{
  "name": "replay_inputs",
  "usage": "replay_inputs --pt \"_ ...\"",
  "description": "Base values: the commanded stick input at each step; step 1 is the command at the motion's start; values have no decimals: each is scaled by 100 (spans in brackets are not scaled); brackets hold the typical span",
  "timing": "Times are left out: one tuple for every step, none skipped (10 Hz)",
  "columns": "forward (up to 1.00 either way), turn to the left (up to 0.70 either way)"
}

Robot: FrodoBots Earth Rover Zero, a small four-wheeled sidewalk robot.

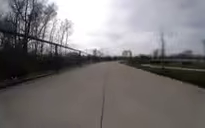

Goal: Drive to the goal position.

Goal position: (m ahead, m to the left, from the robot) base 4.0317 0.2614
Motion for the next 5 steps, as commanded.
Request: replay_inputs --pt "100 -12" --pt "100 -8" --pt "100 -3" --pt "100 0" --pt "100 0"
